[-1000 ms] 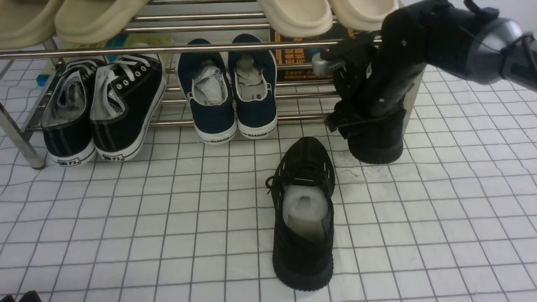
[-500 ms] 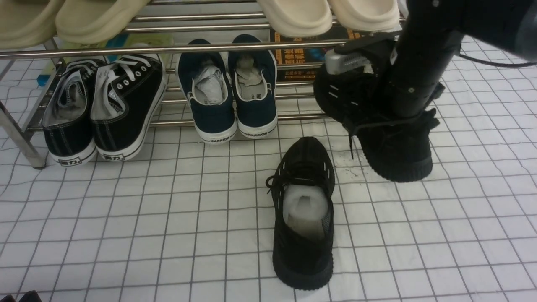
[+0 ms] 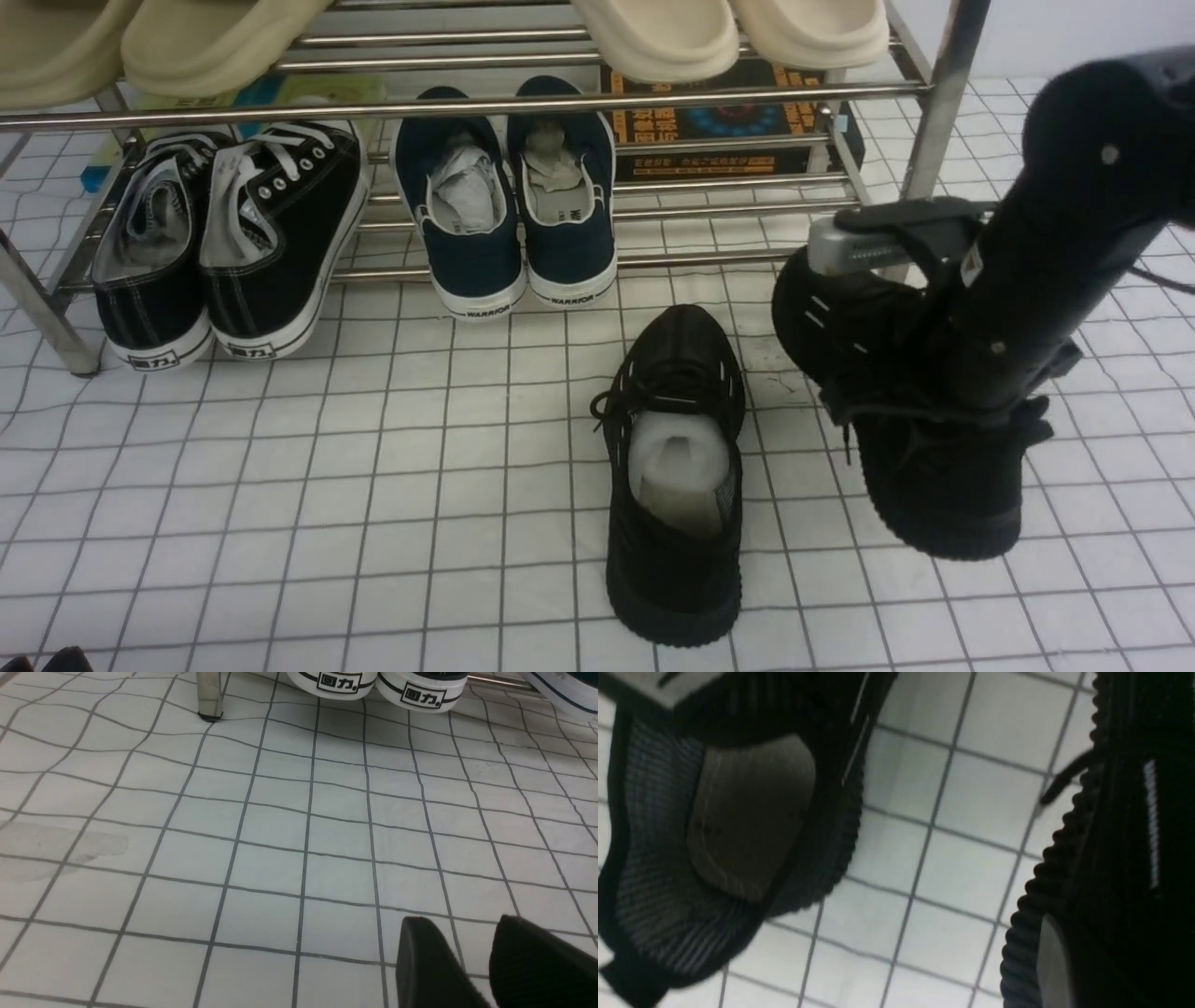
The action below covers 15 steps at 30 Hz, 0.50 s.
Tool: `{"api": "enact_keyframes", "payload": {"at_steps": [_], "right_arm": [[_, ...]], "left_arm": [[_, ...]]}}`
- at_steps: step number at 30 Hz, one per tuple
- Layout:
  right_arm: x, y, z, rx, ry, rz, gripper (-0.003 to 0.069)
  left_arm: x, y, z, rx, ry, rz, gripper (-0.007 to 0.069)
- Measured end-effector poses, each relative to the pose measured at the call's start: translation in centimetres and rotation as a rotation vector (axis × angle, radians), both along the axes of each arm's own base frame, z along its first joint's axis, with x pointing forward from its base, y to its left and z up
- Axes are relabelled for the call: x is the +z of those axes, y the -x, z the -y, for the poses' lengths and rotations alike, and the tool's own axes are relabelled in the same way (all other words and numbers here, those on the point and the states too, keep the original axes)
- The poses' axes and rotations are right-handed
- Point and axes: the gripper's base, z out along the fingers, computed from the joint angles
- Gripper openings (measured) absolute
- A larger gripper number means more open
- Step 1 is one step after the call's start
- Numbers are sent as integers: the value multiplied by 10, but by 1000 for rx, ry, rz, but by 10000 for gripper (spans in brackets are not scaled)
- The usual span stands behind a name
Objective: Take the shoes off the shelf with your hand from the white checkered tablecloth.
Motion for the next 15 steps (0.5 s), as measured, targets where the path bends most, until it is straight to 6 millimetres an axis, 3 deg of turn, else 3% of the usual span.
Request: {"api": "enact_keyframes", "payload": {"at_steps": [15], "right_arm": [[-38, -14, -14, -173, -77, -77, 15]], "left_arm": [[0, 0, 0, 0, 0, 0, 240]]}}
